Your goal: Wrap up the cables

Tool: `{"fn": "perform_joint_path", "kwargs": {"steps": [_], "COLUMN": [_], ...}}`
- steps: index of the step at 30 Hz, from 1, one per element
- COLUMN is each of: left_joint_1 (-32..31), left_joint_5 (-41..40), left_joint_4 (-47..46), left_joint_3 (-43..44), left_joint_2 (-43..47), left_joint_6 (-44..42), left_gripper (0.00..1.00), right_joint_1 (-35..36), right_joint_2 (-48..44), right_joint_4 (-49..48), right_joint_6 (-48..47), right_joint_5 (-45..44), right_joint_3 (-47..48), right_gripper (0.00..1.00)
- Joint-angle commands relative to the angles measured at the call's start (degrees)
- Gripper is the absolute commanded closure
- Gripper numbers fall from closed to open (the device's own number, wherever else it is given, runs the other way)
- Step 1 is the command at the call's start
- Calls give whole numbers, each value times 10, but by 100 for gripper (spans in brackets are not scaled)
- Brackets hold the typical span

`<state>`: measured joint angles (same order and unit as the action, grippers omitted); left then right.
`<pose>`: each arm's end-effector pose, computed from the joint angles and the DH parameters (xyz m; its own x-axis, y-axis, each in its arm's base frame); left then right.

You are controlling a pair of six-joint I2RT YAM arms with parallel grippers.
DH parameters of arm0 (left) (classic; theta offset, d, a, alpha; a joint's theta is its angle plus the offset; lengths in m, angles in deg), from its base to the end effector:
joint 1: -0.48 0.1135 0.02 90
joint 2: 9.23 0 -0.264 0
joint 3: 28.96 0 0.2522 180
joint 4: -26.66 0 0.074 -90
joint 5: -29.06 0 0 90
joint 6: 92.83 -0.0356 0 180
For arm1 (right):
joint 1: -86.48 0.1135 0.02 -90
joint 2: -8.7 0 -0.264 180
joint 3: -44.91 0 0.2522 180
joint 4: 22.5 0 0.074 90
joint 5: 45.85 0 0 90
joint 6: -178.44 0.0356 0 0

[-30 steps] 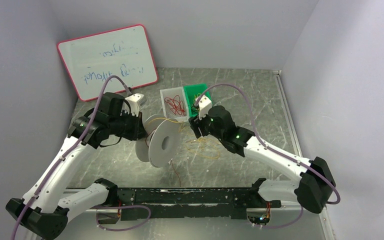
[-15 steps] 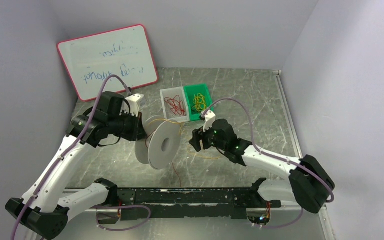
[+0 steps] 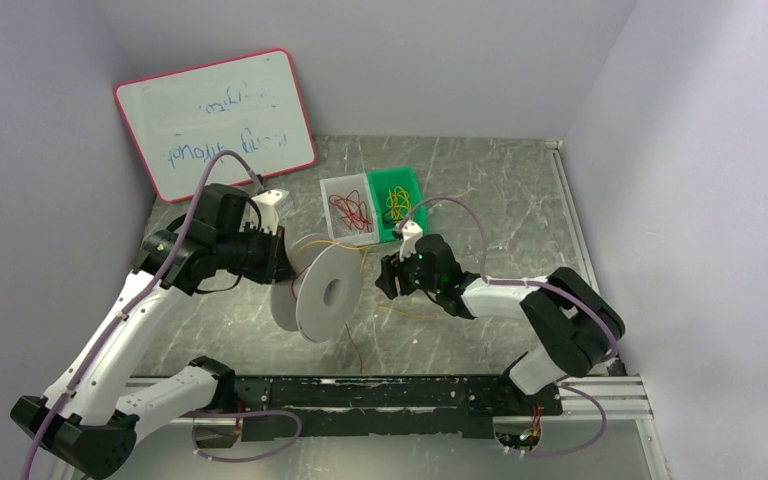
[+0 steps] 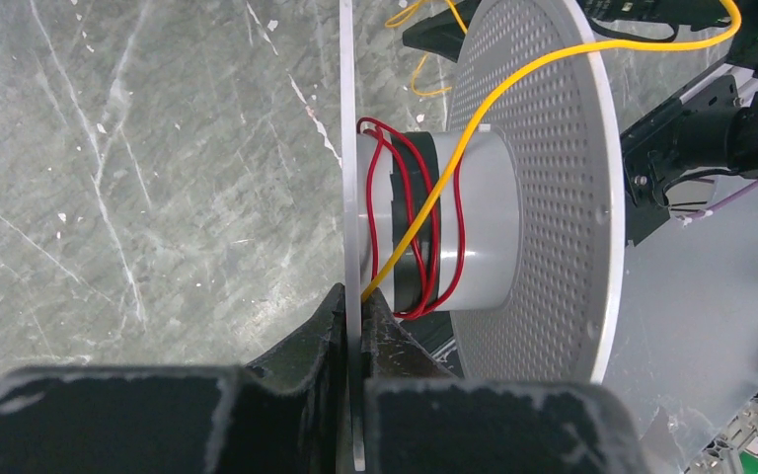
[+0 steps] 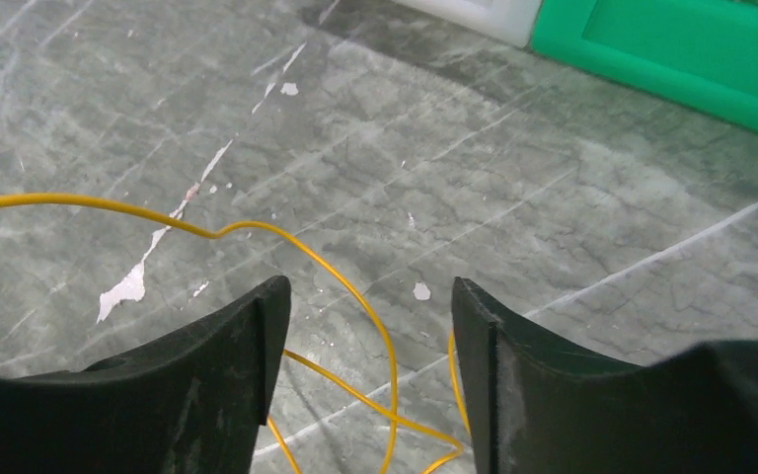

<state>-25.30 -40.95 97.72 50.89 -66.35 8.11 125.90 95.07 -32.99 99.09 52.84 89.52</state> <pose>0.1575 -0.0896 0.3524 -0.7768 0.1771 -0.6043 0.4746 0.7954 -0.3769 0.2166 0.1850 0.1523 -0.5285 -0.1980 -0.8255 -0.6408 0.7308 0.2350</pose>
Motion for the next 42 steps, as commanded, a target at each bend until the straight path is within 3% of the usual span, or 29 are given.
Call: {"fn": "perform_joint_path", "kwargs": {"steps": [1, 4, 12, 19, 27, 35, 42], "left_joint_1": [-3, -3, -3, -3, -3, -3, -3], "left_joint_5": [31, 30, 55, 72, 154, 47, -9], "left_joint_4": [-12, -13, -11, 4, -25, -39, -67], "left_joint_3": [25, 26, 45, 69, 106, 150, 168], "left_joint_2": [8, 7, -2, -7, 1, -14, -28], "left_joint_6": [9, 9, 2, -8, -5, 14, 35], "left_gripper": [93, 93, 93, 93, 93, 93, 93], "right_joint_1": [-2, -2, -7, -38, -58, -58, -56], "right_joint_2": [20, 19, -12, -119, -217, -316, -322], "right_joint_4": [-42, -42, -15, -13, 27, 15, 8], "right_joint_6": [-5, -2, 17, 81, 126, 159, 180], "right_joint_5": [25, 28, -46, -145, -209, -187, -154], "right_joint_3": [12, 6, -11, -77, -138, -197, -212], "right_gripper": [40, 51, 100, 100, 100, 100, 100]}}
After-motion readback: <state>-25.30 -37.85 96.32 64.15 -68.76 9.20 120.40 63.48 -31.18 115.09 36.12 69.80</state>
